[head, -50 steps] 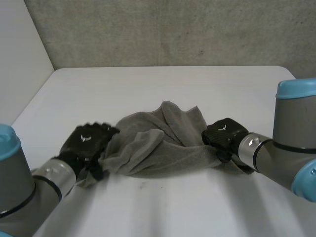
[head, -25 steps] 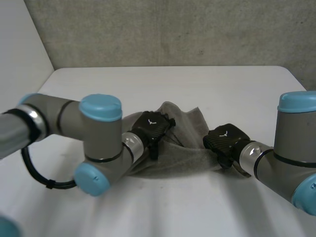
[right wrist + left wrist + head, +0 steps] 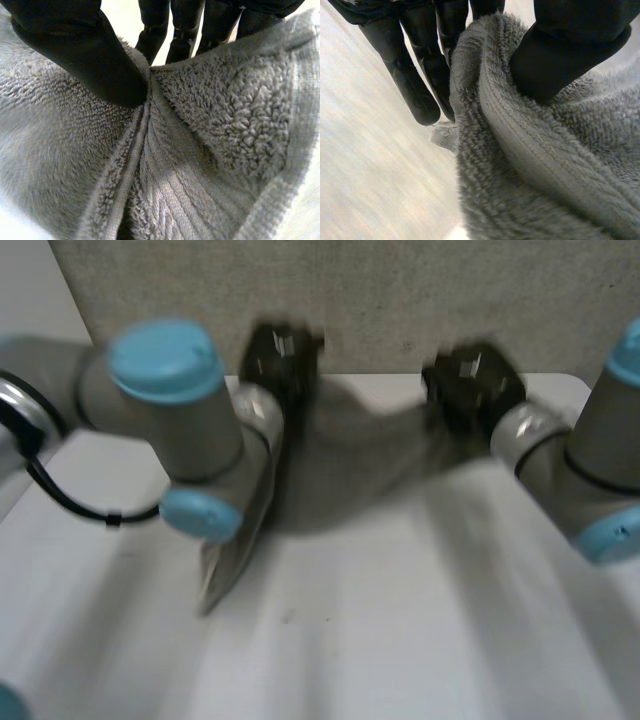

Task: Fold the towel.

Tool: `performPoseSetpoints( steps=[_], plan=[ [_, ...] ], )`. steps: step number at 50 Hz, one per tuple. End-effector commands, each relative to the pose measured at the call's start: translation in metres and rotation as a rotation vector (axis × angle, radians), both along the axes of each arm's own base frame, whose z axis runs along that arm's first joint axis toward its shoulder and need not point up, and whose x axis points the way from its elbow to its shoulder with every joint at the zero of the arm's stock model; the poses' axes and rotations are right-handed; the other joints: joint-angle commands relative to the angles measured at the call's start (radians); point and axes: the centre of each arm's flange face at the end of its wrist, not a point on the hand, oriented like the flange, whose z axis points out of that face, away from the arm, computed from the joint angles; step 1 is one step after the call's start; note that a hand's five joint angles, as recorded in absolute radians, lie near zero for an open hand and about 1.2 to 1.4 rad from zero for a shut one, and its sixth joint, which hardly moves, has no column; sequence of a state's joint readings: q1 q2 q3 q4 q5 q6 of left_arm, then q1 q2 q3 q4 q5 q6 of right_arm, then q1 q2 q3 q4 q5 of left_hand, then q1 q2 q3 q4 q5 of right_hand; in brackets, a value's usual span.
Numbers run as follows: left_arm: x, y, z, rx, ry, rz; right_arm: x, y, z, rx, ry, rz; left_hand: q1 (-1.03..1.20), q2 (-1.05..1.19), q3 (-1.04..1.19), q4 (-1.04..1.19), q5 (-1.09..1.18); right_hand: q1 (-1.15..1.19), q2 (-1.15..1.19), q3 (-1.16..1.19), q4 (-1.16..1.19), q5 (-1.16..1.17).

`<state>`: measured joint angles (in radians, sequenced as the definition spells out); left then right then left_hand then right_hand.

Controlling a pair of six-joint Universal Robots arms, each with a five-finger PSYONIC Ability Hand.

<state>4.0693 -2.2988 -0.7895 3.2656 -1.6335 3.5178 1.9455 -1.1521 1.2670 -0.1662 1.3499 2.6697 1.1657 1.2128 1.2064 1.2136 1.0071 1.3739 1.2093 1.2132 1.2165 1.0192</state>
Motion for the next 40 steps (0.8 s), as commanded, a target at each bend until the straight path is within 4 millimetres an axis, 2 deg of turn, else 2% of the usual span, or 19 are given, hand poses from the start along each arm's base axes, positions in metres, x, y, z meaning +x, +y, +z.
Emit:
performPoseSetpoints(
  steps=[1, 5, 7, 9, 10, 12, 13, 15, 16, 17, 18, 20, 21, 23, 27, 29, 32, 34, 40],
  plan=[
    [0.034, 0.002, 0.131, -0.372, 0.356, 0.062, -0.003, -0.005, 0.096, -0.446, -0.355, 0.035, 0.231, 0.184, 0.190, 0.183, 0.215, 0.022, 0.187, 0.183, 0.180, 0.203],
    [0.052, 0.000, 0.125, -0.353, 0.395, 0.075, -0.003, -0.001, 0.088, -0.400, -0.342, 0.036, 0.231, 0.184, 0.190, 0.183, 0.215, 0.022, 0.187, 0.183, 0.180, 0.203],
    [0.058, 0.001, 0.112, -0.306, 0.384, 0.071, -0.003, 0.003, 0.063, -0.262, -0.274, 0.038, 0.231, 0.184, 0.190, 0.183, 0.215, 0.022, 0.187, 0.183, 0.180, 0.203],
    [0.065, 0.009, 0.073, -0.184, 0.337, 0.064, -0.003, 0.006, 0.049, -0.167, -0.225, 0.034, 0.231, 0.184, 0.190, 0.183, 0.215, 0.022, 0.187, 0.183, 0.180, 0.203],
    [0.065, 0.009, 0.073, -0.184, 0.336, 0.064, -0.003, 0.006, 0.049, -0.166, -0.225, 0.034, 0.231, 0.184, 0.190, 0.183, 0.215, 0.022, 0.187, 0.183, 0.180, 0.203],
    [0.068, 0.024, 0.015, -0.031, 0.227, 0.025, -0.003, 0.012, 0.001, 0.080, -0.071, 0.040, 0.231, 0.184, 0.190, 0.183, 0.215, 0.022, 0.187, 0.183, 0.180, 0.203],
    [0.068, 0.024, 0.014, -0.030, 0.227, 0.024, -0.003, 0.012, 0.001, 0.081, -0.070, 0.040, 0.231, 0.184, 0.190, 0.183, 0.215, 0.022, 0.187, 0.183, 0.180, 0.203],
    [0.072, 0.043, -0.043, 0.118, 0.119, -0.024, -0.007, 0.021, -0.041, 0.271, 0.103, 0.044, 0.231, 0.184, 0.190, 0.183, 0.215, 0.022, 0.187, 0.183, 0.180, 0.203],
    [0.072, 0.043, -0.043, 0.118, 0.119, -0.024, -0.007, 0.021, -0.042, 0.272, 0.103, 0.044, 0.231, 0.184, 0.190, 0.183, 0.215, 0.022, 0.187, 0.183, 0.180, 0.203],
    [0.075, 0.051, -0.065, 0.177, 0.080, -0.041, -0.012, 0.024, -0.061, 0.352, 0.182, 0.041, 0.231, 0.184, 0.190, 0.183, 0.215, 0.022, 0.187, 0.183, 0.180, 0.203],
    [0.075, 0.052, -0.065, 0.177, 0.079, -0.041, -0.012, 0.024, -0.061, 0.353, 0.183, 0.041, 0.231, 0.184, 0.190, 0.183, 0.215, 0.022, 0.187, 0.183, 0.180, 0.203],
    [0.080, 0.064, -0.106, 0.294, 0.013, -0.047, -0.022, 0.023, -0.095, 0.471, 0.277, 0.032, 0.231, 0.184, 0.190, 0.183, 0.215, 0.022, 0.187, 0.183, 0.180, 0.203],
    [0.080, 0.064, -0.106, 0.294, 0.013, -0.047, -0.022, 0.023, -0.096, 0.471, 0.278, 0.032, 0.231, 0.184, 0.190, 0.183, 0.215, 0.022, 0.187, 0.183, 0.180, 0.203],
    [0.084, 0.072, -0.132, 0.372, -0.028, -0.042, -0.024, 0.022, -0.116, 0.531, 0.294, 0.026, 0.231, 0.184, 0.190, 0.183, 0.215, 0.022, 0.187, 0.183, 0.180, 0.203],
    [0.087, 0.076, -0.137, 0.395, -0.037, -0.038, -0.025, 0.022, -0.121, 0.558, 0.282, 0.020, 0.231, 0.184, 0.190, 0.183, 0.215, 0.022, 0.187, 0.183, 0.180, 0.203],
    [0.089, 0.077, -0.135, 0.398, -0.037, -0.035, -0.026, 0.023, -0.117, 0.575, 0.238, 0.009, 0.231, 0.184, 0.190, 0.183, 0.215, -0.441, -0.276, -0.280, -0.283, -0.261],
    [0.089, 0.079, -0.121, 0.380, -0.023, -0.040, -0.026, 0.023, -0.112, 0.577, 0.207, -0.001, 0.231, 0.184, 0.190, 0.183, 0.215, -0.649, -0.484, -0.488, -0.491, -0.469],
    [0.088, 0.082, -0.098, 0.335, 0.003, -0.052, -0.028, 0.025, -0.097, 0.577, 0.130, -0.019, 0.231, 0.184, 0.190, 0.183, 0.215, -1.035, -0.870, -0.874, -0.878, -0.855],
    [0.088, 0.085, -0.060, 0.247, 0.052, -0.067, -0.030, 0.038, -0.078, 0.576, -0.004, -0.032, 0.231, 0.184, 0.190, 0.183, 0.215, -1.199, -1.035, -1.039, -1.042, -1.019]
  ],
)
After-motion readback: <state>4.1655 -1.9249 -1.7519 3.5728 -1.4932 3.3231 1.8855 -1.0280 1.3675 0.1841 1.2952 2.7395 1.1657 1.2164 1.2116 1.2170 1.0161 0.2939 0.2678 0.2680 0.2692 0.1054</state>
